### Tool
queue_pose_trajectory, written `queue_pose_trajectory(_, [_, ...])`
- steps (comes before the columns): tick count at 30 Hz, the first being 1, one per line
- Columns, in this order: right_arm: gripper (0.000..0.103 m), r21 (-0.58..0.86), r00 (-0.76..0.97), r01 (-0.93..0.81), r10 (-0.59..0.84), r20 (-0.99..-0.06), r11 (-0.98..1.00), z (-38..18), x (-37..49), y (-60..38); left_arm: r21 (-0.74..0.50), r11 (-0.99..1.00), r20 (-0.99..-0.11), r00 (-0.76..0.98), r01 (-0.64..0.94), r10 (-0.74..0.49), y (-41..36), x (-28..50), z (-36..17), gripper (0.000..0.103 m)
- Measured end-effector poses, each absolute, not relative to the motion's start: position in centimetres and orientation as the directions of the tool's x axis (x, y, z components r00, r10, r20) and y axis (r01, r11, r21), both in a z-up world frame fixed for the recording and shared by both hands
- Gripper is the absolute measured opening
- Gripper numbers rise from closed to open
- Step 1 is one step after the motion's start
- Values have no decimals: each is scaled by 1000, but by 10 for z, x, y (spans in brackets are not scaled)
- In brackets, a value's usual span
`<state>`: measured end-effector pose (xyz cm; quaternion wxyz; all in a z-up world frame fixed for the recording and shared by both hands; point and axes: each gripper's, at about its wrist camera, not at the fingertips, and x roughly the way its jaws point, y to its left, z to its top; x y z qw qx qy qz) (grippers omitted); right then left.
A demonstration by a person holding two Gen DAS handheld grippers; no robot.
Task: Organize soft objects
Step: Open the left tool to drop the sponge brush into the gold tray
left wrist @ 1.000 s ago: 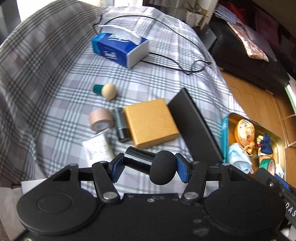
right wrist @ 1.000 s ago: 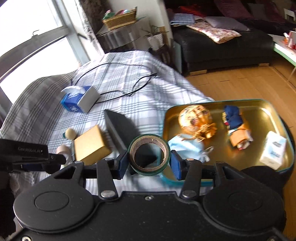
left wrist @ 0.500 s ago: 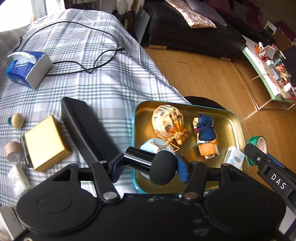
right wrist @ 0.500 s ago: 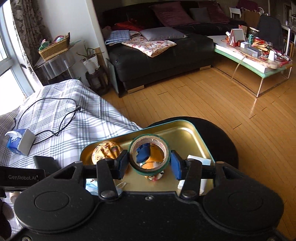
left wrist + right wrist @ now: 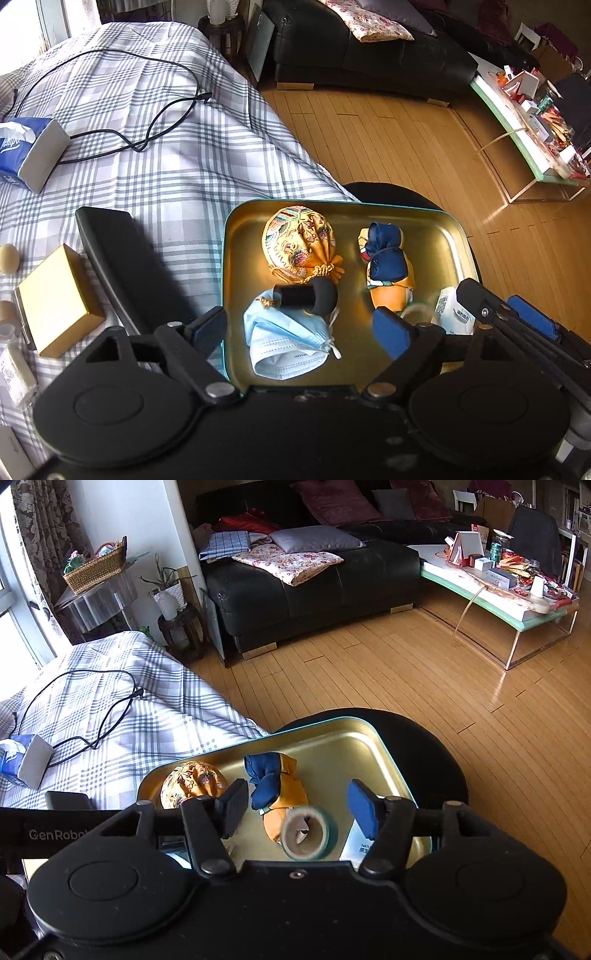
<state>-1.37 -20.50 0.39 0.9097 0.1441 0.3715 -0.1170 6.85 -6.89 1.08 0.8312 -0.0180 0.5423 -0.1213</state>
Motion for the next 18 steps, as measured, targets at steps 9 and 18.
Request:
queue_pose_trajectory(9, [60, 181, 689, 323, -99, -718, 929, 2, -16, -206, -162, 975, -902, 379, 152, -209, -57, 65, 7, 92])
queue_pose_trajectory(18, [60, 165, 675, 332, -112, -730, 929, 3, -19, -203, -143, 981, -897, 401, 130, -184, -44, 53, 15, 99])
